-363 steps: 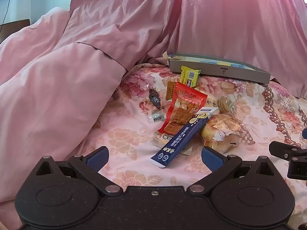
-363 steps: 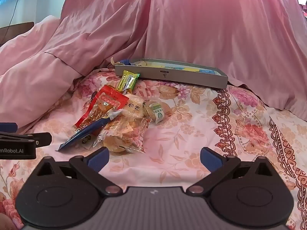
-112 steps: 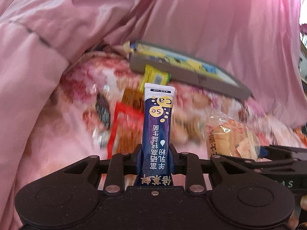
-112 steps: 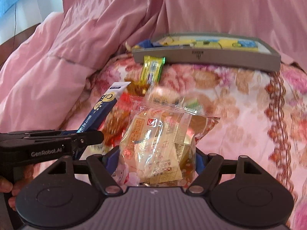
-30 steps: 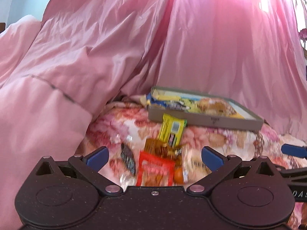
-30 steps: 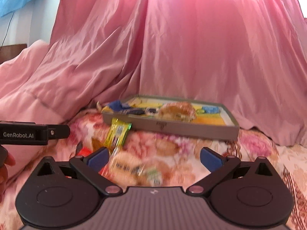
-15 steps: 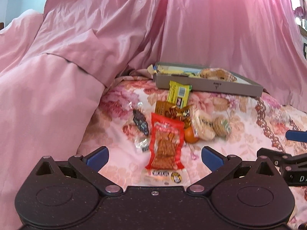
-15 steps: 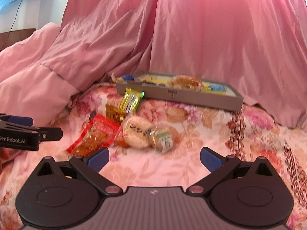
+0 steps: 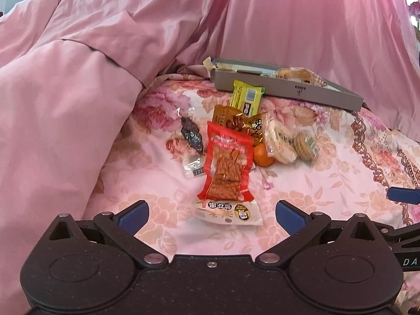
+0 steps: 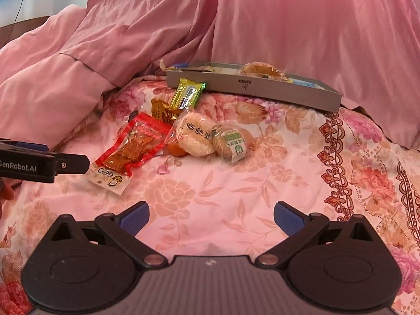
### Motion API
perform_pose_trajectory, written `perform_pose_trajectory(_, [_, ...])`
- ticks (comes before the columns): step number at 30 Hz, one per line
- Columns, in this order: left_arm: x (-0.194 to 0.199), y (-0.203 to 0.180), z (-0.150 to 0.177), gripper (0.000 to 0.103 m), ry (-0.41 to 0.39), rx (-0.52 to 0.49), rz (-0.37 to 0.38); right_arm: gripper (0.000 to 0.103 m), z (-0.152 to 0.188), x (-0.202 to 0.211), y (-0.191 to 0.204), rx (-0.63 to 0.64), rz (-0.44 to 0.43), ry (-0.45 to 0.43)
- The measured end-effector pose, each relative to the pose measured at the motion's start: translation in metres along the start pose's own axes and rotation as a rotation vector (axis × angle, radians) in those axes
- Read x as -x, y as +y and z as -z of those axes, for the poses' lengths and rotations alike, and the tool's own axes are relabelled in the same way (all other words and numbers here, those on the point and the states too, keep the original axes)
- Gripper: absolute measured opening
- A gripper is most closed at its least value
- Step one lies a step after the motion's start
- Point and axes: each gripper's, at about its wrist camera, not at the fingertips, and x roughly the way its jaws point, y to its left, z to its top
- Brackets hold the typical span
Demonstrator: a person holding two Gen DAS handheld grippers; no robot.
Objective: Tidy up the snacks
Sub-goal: 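Withdraw both tools from the box back over the snack pile, then grasp the red tofu strip pack with the left gripper while the right grasps the round cookie pack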
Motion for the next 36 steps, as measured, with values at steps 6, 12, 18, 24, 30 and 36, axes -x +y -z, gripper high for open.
perform_pose_trajectory(6, [-0.008, 0.003, 0.002, 0.102, 0.015, -0.004, -0.006, 0.103, -0.001, -0.006, -0.001, -0.008, -0.011, 0.016])
perform_pose_trajectory(12, [-0.020, 0.007, 0.000, 0.102, 0.015, -0.024, -0.007, 0.103, -0.001, -0.015, -0.001, 0.018, -0.029, 0.002])
perform_pose_trajectory(18, [-0.039, 0.003, -0.005, 0.102, 0.007, -0.051, -0.010, 0.103, -0.006, -0.025, -0.001, 0.059, -0.034, 0.004])
perform_pose_trajectory(24, [-0.057, -0.004, -0.012, 0.102, 0.007, -0.051, -0.002, 0.103, -0.018, -0.039, -0.010, 0.128, -0.061, -0.010])
perform_pose_trajectory(30, [-0.073, -0.016, -0.020, 0.102, -0.012, -0.083, 0.003, 0.103, -0.030, -0.063, -0.019, 0.218, -0.067, -0.003])
perform_pose_trajectory(36, [-0.085, -0.027, -0.022, 0.102, -0.049, -0.188, 0.004, 0.103, -0.045, -0.088, -0.035, 0.240, -0.078, 0.048])
